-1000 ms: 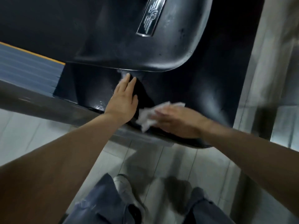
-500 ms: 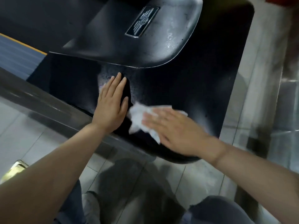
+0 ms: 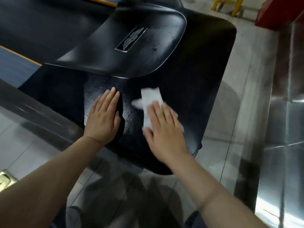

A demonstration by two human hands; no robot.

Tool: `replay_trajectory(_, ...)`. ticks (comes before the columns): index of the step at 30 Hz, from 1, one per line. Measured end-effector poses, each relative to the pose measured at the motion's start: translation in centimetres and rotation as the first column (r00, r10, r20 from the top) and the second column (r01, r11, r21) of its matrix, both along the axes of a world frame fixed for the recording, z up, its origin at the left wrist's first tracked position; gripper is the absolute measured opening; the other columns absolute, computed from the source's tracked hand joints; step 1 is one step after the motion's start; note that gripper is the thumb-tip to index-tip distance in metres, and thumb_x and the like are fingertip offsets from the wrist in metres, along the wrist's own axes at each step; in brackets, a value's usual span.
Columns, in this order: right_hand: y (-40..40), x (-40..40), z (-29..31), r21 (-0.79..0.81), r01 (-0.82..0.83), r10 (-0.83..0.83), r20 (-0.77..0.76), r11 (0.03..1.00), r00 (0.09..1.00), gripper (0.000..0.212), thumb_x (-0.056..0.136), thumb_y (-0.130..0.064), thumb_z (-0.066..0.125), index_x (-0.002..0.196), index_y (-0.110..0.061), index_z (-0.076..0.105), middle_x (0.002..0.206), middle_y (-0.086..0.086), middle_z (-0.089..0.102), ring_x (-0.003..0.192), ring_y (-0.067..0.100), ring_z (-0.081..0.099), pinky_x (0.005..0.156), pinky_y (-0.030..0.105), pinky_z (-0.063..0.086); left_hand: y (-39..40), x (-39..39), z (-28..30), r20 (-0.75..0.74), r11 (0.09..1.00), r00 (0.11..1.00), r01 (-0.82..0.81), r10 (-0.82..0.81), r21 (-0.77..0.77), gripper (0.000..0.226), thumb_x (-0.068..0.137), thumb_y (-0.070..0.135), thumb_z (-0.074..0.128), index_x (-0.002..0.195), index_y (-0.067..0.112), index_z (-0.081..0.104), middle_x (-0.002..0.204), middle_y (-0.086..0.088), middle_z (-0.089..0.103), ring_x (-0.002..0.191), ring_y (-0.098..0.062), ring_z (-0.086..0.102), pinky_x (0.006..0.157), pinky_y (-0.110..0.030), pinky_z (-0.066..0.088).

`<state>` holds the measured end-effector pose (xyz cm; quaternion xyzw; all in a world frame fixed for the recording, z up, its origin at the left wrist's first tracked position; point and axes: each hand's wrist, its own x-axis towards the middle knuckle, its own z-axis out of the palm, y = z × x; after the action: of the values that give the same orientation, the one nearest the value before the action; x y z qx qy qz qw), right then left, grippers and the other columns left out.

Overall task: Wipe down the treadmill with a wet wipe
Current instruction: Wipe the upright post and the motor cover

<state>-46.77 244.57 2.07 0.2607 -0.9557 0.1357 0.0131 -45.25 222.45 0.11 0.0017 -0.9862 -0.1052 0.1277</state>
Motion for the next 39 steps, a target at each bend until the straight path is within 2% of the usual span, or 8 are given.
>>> replay_trajectory(4, -2.9, -9.4, 1.4, -0.073, 0.172, -0.167, 0.073, 0.982, 0.983, 0.066, 0.102, -0.046, 0.027, 0.156, -0.015, 0.006, 0.164, 0.006, 0.001, 0.150, 0.024, -0.002, 0.122, 0.037, -0.002, 0.5, -0.2, 0.4, -0.002, 0.994, 0.999, 0.048, -0.048, -0.094, 0.063, 0.092, 0.024, 0.032, 0.153, 0.007, 0.032, 0.161, -0.011, 0.028, 0.149, -0.028, 0.024, 0.122, -0.043, 0.017)
replay_trajectory(10, 4.1, 6.8, -1.4, -0.083, 0.328, -0.320, 0.093, 0.941, 0.943, 0.066, 0.100, -0.045, 0.022, 0.157, -0.017, 0.001, 0.164, 0.003, -0.005, 0.150, 0.020, -0.007, 0.123, 0.041, 0.006, 3.2, -1.4, 1.7, 0.017, 0.977, 0.977, 0.212, -0.211, -0.026, 0.067, 0.087, 0.016, 0.034, 0.154, 0.012, 0.029, 0.163, -0.003, 0.022, 0.152, -0.021, 0.016, 0.123, -0.044, 0.019)
replay_trajectory(18, -1.8, -12.2, 1.9, -0.112, 0.114, -0.102, 0.105, 0.987, 0.989, 0.065, 0.101, -0.047, 0.028, 0.156, -0.020, 0.007, 0.164, 0.002, 0.000, 0.150, 0.022, -0.003, 0.121, 0.039, -0.002, 5.7, -5.0, 2.2, -0.062, 0.987, 0.993, 0.110, -0.104, 0.113, 0.062, 0.093, 0.027, 0.035, 0.153, 0.010, 0.033, 0.162, -0.005, 0.026, 0.151, -0.018, 0.018, 0.124, -0.029, 0.008)
replay_trajectory(23, 6.2, -5.9, -1.3, -0.227, 0.593, -0.508, 0.340, 0.772, 0.791, 0.067, 0.102, -0.049, 0.023, 0.156, -0.018, 0.000, 0.164, 0.000, -0.006, 0.150, 0.021, -0.005, 0.122, 0.039, 0.001, 5.7, -6.2, 2.5, 0.021, 0.938, 0.943, 0.331, -0.331, -0.105, 0.060, 0.095, 0.028, 0.031, 0.154, 0.012, 0.031, 0.163, -0.003, 0.024, 0.152, -0.018, 0.017, 0.124, -0.040, 0.011)
replay_trajectory(26, 6.2, -2.0, -2.1, -0.249, 0.734, -0.586, 0.467, 0.632, 0.663, 0.068, 0.102, -0.047, 0.025, 0.156, -0.016, -0.004, 0.163, 0.005, -0.007, 0.150, 0.023, -0.005, 0.123, 0.038, 0.003, 5.8, -6.1, 2.1, -0.020, 0.962, 0.964, 0.262, -0.264, -0.075, 0.062, 0.092, 0.024, 0.034, 0.152, 0.011, 0.035, 0.162, -0.004, 0.027, 0.151, -0.020, 0.019, 0.124, -0.043, 0.012)
replay_trajectory(32, 1.8, 5.6, -2.3, -0.205, 0.367, -0.359, 0.075, 0.907, 0.930, 0.065, 0.101, -0.043, 0.028, 0.156, -0.013, 0.011, 0.163, 0.008, 0.005, 0.151, 0.021, -0.001, 0.123, 0.039, 0.006, 5.6, -5.9, 2.1, -0.057, 0.982, 0.981, 0.186, -0.184, 0.042, 0.061, 0.089, 0.022, 0.037, 0.148, 0.006, 0.040, 0.159, -0.010, 0.033, 0.148, -0.027, 0.026, 0.123, -0.044, 0.015)
replay_trajectory(37, 4.8, 5.3, -2.8, -0.365, 0.804, -0.586, 0.553, 0.469, 0.592, 0.069, 0.095, -0.053, 0.026, 0.151, -0.017, 0.013, 0.156, 0.009, 0.023, 0.144, 0.029, 0.025, 0.114, 0.043, 0.033, 5.7, -5.6, 2.6, -0.026, 0.983, 0.983, 0.184, -0.183, 0.029, 0.061, 0.091, 0.023, 0.033, 0.149, 0.005, 0.039, 0.160, -0.010, 0.030, 0.150, -0.024, 0.022, 0.124, -0.042, 0.014)
replay_trajectory(39, 4.3, 3.0, -2.4, -0.330, 0.795, -0.641, 0.472, 0.509, 0.606, 0.071, 0.098, -0.047, 0.029, 0.153, -0.007, 0.011, 0.160, 0.012, 0.016, 0.148, 0.026, 0.018, 0.118, 0.041, 0.027, 5.7, -5.6, 2.6, -0.016, 0.982, 0.982, 0.187, -0.186, 0.028, 0.062, 0.091, 0.024, 0.032, 0.150, 0.006, 0.038, 0.161, -0.008, 0.029, 0.151, -0.022, 0.021, 0.124, -0.039, 0.012)
